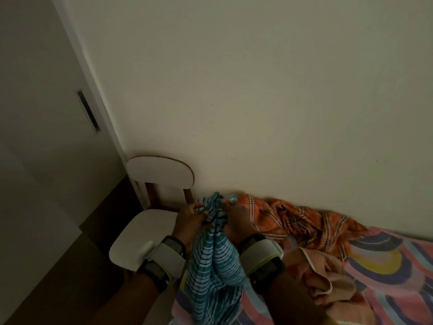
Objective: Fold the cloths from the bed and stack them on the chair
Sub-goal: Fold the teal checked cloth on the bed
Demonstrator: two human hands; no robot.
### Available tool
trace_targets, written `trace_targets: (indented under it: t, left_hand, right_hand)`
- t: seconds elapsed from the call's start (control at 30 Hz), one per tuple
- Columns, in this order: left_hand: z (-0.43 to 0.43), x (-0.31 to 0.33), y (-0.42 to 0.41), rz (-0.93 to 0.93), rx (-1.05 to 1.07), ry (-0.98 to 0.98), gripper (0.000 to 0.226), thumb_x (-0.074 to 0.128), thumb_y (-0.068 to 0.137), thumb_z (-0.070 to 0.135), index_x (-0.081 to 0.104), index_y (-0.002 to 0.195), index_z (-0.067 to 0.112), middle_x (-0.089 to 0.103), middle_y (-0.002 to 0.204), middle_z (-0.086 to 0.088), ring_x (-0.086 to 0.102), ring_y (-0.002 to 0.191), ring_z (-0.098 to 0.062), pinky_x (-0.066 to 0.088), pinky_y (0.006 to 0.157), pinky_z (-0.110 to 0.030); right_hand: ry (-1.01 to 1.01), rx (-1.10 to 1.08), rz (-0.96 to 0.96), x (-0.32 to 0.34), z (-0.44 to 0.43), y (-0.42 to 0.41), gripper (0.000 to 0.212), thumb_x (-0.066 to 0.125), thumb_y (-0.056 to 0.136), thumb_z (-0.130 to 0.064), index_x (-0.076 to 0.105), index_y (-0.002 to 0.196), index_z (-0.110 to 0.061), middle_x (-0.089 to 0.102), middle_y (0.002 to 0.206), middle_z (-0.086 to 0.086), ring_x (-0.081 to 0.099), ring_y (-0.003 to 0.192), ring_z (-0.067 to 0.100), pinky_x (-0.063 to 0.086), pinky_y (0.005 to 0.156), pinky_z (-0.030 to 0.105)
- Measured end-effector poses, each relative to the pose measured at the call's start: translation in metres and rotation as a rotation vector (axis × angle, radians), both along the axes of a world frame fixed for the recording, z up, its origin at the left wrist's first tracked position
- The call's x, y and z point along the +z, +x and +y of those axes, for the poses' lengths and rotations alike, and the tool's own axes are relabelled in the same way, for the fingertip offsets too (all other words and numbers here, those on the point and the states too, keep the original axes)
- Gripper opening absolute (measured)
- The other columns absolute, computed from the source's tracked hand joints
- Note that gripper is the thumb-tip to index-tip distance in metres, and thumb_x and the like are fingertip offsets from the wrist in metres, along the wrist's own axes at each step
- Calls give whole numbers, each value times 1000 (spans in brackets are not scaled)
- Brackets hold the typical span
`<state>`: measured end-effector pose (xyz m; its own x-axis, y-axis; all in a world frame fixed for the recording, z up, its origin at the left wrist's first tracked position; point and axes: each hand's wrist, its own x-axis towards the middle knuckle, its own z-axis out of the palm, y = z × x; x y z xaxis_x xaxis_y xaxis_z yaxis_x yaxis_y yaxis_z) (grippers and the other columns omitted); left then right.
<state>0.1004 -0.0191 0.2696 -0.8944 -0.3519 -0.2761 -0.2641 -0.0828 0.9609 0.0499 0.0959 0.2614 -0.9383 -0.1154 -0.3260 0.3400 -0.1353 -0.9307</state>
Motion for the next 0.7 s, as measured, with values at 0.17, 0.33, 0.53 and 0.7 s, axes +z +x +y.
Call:
trace_targets:
  t: [0.17, 0.33, 0.53, 0.7]
  left_hand:
    - [8, -3, -4, -35, 36, -27, 25, 70, 81, 13, 62, 104, 5, 69, 100, -18, 67, 91, -28, 57, 82, -44]
    - [16, 8, -5, 3, 99, 68, 5, 66, 80, -1, 66, 82, 3, 67, 83, -16, 65, 75, -26, 58, 65, -29]
    - [18, -5, -17, -13, 210, 36, 8, 75, 71, 6, 74, 73, 14, 73, 86, -16, 68, 88, -32, 54, 87, -50]
    - [26, 5, -17, -22, 203, 60, 15, 65, 80, -1, 73, 84, 10, 72, 93, -18, 68, 90, -30, 55, 88, -46]
  right_hand:
    - [222, -83, 193, -14, -3, 10, 16, 72, 78, -21, 68, 89, -10, 72, 88, 10, 69, 81, 22, 58, 79, 43]
    - [204, -212, 230, -8, 7, 12, 10, 80, 71, -22, 71, 67, -20, 73, 71, 1, 69, 69, 18, 59, 72, 41]
    - [156, -71, 320, -20, -5, 15, 34, 61, 83, -1, 71, 80, -33, 74, 88, -3, 69, 85, 10, 57, 84, 36]
    - [241, -74, 305, -25, 1, 15, 24, 63, 79, -6, 72, 83, -28, 74, 89, -2, 70, 86, 13, 57, 84, 41]
